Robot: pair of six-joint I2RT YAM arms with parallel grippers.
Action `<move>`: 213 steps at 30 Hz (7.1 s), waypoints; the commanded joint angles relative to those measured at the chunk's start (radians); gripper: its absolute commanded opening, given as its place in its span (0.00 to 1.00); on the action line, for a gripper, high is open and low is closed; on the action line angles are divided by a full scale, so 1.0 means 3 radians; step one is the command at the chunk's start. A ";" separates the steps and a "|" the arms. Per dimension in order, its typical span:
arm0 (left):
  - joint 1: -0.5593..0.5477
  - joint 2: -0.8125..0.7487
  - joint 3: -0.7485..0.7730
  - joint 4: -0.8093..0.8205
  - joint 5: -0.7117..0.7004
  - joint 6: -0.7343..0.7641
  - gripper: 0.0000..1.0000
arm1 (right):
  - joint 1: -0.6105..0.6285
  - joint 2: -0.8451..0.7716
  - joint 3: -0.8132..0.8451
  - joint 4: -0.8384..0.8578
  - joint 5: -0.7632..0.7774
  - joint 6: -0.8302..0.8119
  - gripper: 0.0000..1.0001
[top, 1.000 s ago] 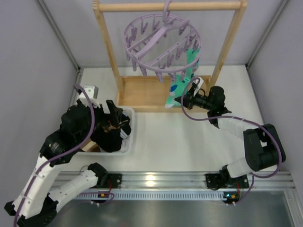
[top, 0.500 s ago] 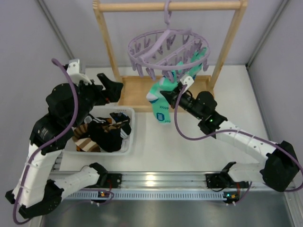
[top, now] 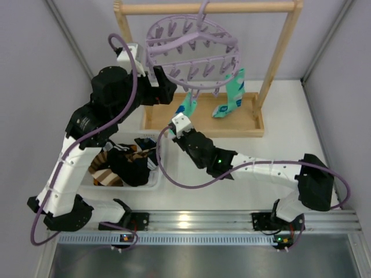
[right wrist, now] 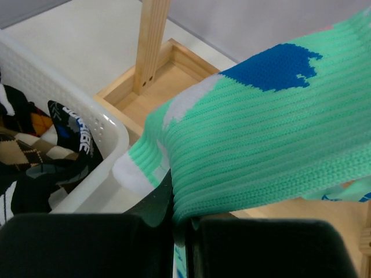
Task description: Remove the socks clipped to the hanger
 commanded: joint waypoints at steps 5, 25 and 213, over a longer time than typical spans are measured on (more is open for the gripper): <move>-0.0236 0.0175 0.0260 0.0054 -0.0338 0.0487 0.98 | 0.0327 0.0437 0.0527 0.0018 0.0913 -0.0437 0.00; -0.0651 0.0676 0.0133 0.0075 -0.1417 0.0549 0.93 | 0.0517 0.0724 0.0711 0.0376 0.1236 -0.0698 0.00; -0.0539 -0.1374 -0.1607 0.0156 -0.1357 -0.0008 0.98 | -0.2751 -0.1300 -0.0936 0.0286 -0.3669 0.0534 0.00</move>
